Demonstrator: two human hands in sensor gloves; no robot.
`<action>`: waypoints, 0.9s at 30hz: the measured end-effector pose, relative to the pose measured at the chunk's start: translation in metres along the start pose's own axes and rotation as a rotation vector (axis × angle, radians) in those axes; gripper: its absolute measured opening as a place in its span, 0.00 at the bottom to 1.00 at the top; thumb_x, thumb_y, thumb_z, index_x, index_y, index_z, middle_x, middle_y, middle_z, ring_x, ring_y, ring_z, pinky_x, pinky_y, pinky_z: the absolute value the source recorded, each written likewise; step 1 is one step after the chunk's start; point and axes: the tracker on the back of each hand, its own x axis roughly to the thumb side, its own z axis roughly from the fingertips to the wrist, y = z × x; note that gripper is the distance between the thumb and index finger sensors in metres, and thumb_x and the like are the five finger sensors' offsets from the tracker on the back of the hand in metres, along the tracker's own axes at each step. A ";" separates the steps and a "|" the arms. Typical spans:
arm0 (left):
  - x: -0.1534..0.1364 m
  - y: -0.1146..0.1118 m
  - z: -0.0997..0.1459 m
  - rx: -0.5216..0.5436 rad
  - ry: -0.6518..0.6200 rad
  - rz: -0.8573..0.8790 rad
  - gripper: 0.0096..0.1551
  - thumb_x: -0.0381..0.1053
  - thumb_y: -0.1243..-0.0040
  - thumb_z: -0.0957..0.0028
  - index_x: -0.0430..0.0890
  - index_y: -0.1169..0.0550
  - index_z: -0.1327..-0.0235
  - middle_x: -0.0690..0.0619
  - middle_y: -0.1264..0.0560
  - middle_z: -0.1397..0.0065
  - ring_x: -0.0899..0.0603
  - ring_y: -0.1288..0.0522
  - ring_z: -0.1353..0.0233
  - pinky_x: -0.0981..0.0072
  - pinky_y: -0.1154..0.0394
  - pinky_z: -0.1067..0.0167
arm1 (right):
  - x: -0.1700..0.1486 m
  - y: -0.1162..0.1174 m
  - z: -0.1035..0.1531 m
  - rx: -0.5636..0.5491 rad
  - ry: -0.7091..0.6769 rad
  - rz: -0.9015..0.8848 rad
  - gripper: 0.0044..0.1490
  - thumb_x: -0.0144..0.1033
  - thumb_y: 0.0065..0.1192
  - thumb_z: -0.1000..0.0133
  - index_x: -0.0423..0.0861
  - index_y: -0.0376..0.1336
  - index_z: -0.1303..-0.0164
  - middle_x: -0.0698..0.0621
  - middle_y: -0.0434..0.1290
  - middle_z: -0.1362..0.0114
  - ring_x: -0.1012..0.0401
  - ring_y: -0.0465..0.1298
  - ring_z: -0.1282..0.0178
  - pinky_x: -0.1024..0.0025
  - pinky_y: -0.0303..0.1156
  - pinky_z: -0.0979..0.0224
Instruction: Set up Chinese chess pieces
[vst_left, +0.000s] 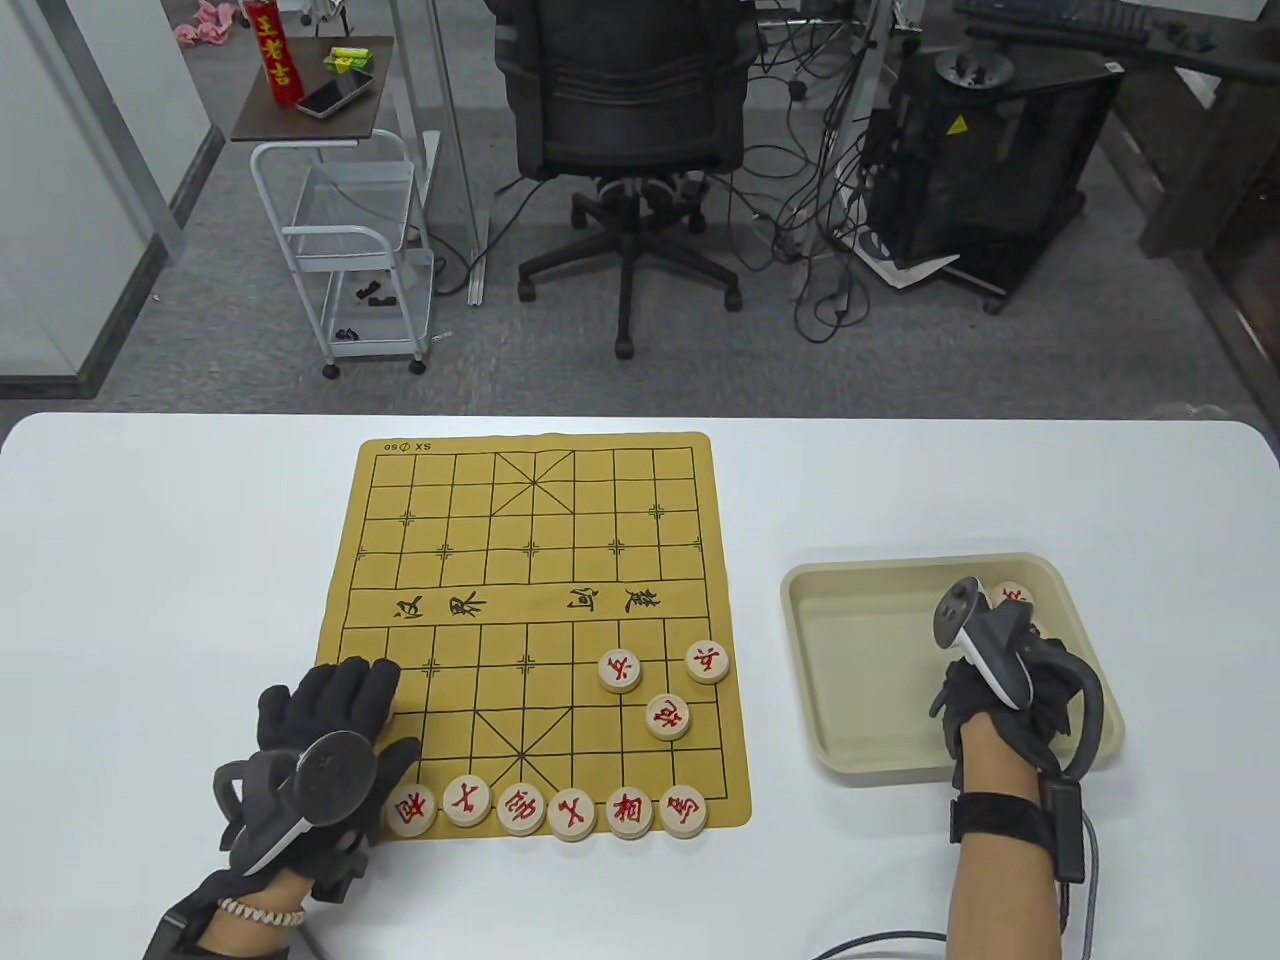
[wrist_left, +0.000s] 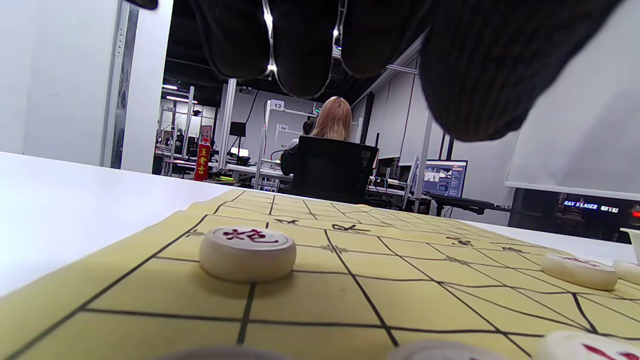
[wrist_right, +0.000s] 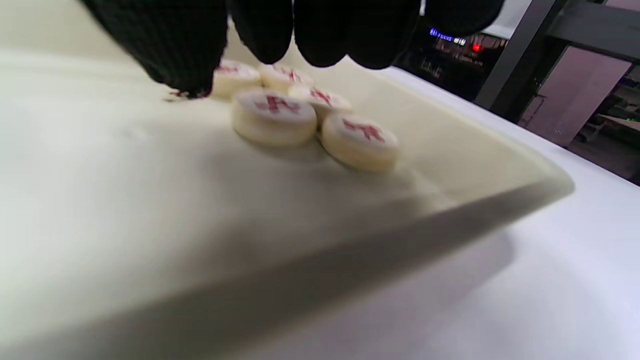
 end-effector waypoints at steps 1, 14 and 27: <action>0.000 0.000 0.000 -0.004 -0.002 -0.003 0.49 0.64 0.32 0.59 0.56 0.37 0.23 0.44 0.35 0.16 0.30 0.36 0.17 0.24 0.48 0.27 | 0.001 0.003 -0.005 0.013 0.004 0.027 0.43 0.49 0.74 0.47 0.53 0.60 0.21 0.47 0.63 0.16 0.45 0.67 0.18 0.39 0.62 0.20; 0.000 0.000 -0.001 -0.025 0.007 -0.011 0.49 0.64 0.32 0.59 0.56 0.38 0.23 0.44 0.36 0.16 0.30 0.37 0.17 0.23 0.48 0.26 | 0.019 0.007 -0.022 0.038 -0.016 0.173 0.40 0.52 0.73 0.45 0.52 0.61 0.24 0.49 0.65 0.18 0.48 0.69 0.22 0.42 0.63 0.20; 0.000 0.000 -0.001 -0.032 0.005 -0.011 0.49 0.64 0.32 0.59 0.57 0.38 0.23 0.44 0.36 0.16 0.30 0.37 0.17 0.23 0.48 0.26 | 0.013 0.012 -0.020 -0.025 -0.061 0.155 0.39 0.58 0.78 0.49 0.53 0.65 0.33 0.48 0.74 0.27 0.60 0.80 0.43 0.51 0.75 0.30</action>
